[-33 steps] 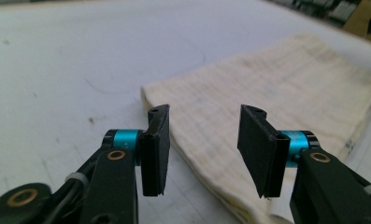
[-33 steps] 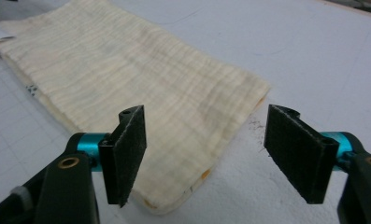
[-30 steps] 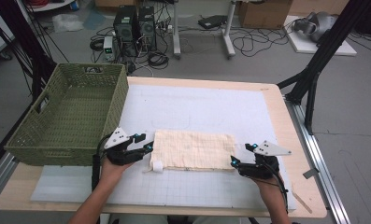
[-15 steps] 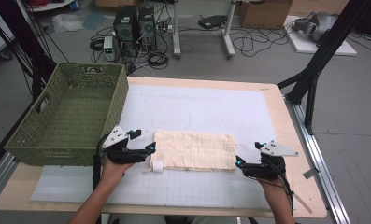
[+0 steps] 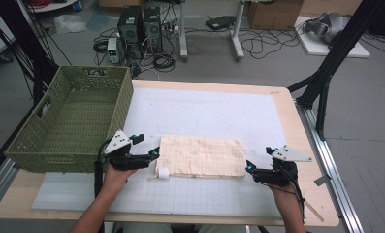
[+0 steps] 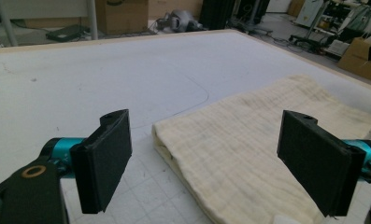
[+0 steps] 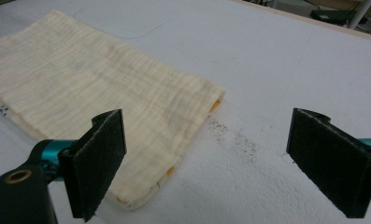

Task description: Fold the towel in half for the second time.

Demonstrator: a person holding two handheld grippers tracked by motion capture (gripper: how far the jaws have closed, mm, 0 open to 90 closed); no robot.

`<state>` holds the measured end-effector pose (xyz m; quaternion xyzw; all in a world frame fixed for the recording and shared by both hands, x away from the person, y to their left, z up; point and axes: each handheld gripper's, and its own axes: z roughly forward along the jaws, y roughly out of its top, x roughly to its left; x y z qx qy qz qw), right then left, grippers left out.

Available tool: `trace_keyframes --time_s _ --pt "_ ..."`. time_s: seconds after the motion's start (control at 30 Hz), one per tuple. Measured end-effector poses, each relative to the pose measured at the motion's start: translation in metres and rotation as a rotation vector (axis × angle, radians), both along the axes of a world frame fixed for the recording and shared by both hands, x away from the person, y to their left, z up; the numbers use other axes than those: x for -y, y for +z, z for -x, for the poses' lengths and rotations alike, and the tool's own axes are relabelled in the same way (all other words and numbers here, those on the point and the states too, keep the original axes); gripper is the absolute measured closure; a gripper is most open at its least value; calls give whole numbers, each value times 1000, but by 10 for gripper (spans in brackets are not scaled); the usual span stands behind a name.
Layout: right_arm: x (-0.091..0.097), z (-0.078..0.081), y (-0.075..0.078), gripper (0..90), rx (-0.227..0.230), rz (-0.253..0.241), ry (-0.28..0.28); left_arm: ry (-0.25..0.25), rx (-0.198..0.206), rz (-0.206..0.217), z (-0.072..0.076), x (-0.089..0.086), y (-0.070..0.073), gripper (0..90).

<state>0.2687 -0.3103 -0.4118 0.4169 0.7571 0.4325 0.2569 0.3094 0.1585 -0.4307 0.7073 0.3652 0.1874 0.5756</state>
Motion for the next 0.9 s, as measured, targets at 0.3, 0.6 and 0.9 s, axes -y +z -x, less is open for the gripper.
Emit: trace_keyframes --time_s 0.3,0.6,0.9 --pt "-2 -3 -3 112 -11 2 3 3 -44 2 -2 -3 -2 203" --pt "1 -4 -4 112 -22 -6 18 4 -69 -6 -8 3 1 213" --pt "5 -5 -2 112 -41 -65 13 -11 -93 -27 -32 9 22 245"
